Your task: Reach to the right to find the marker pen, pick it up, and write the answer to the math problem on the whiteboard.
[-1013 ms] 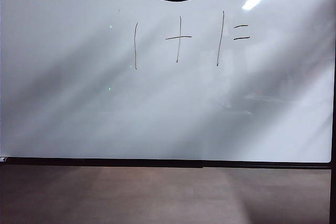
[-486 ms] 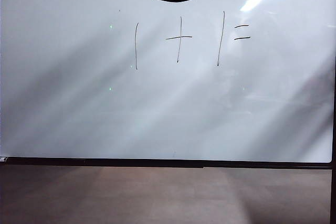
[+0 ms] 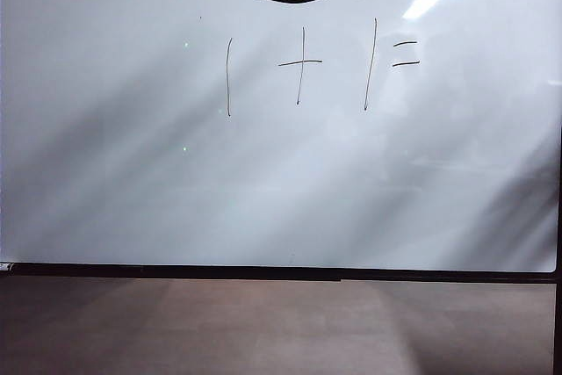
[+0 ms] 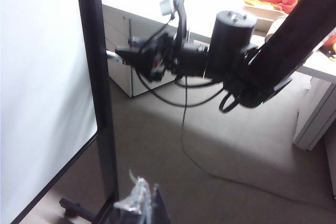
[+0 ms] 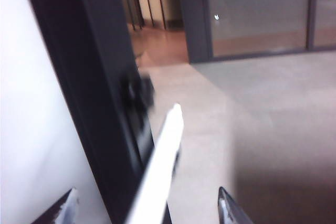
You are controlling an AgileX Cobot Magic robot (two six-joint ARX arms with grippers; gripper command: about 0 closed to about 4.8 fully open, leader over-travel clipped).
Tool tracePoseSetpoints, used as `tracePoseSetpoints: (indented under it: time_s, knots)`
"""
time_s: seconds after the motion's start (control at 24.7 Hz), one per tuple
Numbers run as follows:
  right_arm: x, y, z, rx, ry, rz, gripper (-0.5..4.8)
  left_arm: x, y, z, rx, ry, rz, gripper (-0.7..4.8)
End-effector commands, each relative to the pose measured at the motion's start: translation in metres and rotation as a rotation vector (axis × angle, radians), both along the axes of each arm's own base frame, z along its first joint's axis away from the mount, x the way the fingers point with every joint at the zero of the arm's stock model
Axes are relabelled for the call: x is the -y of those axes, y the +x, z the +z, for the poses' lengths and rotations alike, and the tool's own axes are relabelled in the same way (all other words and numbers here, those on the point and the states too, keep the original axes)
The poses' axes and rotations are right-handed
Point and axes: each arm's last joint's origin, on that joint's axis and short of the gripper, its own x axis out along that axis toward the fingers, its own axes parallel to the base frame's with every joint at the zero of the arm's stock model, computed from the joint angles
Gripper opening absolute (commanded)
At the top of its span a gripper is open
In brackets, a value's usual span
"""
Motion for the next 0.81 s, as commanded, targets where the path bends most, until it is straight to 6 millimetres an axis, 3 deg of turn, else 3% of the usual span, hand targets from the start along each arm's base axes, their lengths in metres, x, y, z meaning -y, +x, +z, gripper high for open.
tracePoseSetpoints:
  time_s: [0.04,0.81]
  knots:
    - [0.000,0.001,-0.008,0.008,-0.015,-0.004,3.22,0.000,-0.001,0.005,0.014,-0.018,-0.002,-0.05]
    - [-0.011,0.018,-0.005,-0.004,-0.049,-0.010,2.90,0.000,-0.001,0.005,0.012,-0.016,-0.002,-0.05]
